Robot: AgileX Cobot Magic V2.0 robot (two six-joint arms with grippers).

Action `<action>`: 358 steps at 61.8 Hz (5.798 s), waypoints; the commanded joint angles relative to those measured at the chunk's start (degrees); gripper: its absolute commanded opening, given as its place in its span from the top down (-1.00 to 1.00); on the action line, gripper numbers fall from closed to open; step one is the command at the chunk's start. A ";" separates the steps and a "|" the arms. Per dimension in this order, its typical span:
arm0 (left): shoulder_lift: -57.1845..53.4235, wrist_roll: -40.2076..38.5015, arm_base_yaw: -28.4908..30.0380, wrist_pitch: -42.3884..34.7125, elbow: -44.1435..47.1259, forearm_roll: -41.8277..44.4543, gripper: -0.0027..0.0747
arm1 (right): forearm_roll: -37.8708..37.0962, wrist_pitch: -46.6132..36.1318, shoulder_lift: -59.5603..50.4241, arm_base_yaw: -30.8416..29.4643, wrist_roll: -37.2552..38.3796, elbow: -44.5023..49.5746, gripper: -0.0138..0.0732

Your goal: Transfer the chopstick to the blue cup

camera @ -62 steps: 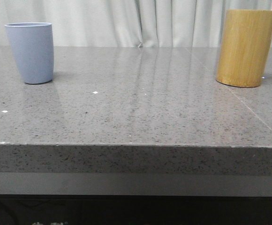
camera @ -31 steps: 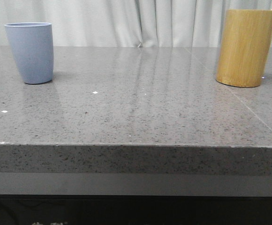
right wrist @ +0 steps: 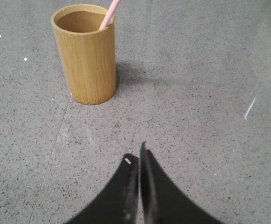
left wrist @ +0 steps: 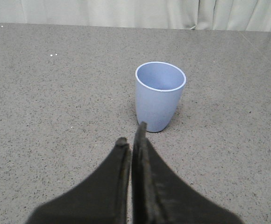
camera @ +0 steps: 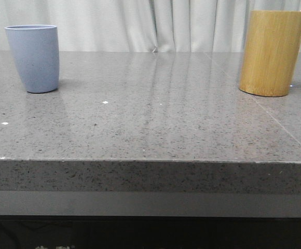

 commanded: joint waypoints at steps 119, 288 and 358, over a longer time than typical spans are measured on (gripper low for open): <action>68.94 3.23 -4.25 20.02 -58.51 4.04 0.01 | 8.38 1.07 0.70 0.12 -8.85 -2.89 -0.67; 85.10 2.77 -27.82 30.88 -90.73 -0.48 0.09 | 8.38 3.14 0.70 0.12 -8.85 -2.89 -0.67; 38.07 1.34 -27.70 13.71 -43.75 0.00 0.09 | 8.38 3.38 0.70 0.12 -8.85 -2.89 -0.67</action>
